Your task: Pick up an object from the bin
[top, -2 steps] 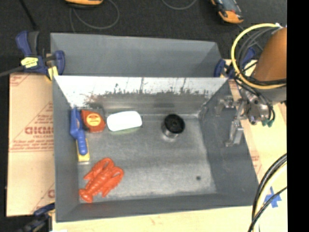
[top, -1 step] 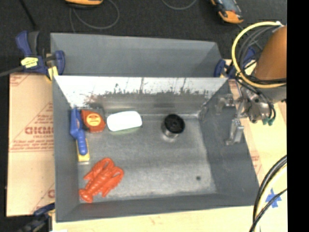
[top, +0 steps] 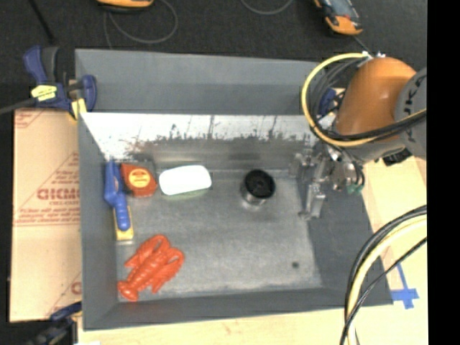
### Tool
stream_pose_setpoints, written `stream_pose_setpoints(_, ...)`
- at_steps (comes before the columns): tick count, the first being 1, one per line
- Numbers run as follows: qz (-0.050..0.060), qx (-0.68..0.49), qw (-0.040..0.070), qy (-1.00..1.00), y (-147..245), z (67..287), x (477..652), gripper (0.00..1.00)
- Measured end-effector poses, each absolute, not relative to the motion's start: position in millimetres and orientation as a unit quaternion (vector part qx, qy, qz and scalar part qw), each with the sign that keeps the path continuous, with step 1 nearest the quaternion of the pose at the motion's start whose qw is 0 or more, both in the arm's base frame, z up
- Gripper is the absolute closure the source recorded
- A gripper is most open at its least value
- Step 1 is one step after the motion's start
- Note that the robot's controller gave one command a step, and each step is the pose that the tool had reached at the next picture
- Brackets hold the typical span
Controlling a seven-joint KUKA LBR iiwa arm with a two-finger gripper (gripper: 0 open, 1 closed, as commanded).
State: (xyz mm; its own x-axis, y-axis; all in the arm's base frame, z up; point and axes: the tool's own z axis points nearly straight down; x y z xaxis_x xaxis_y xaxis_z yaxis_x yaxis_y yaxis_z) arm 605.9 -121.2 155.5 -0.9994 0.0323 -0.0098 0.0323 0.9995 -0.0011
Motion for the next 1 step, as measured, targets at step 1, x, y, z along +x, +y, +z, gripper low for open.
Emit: stream_pose_setpoints(1, -0.001, -0.024, 0.0, 1.0, -77.2, 156.9, 627.5, 0.0)
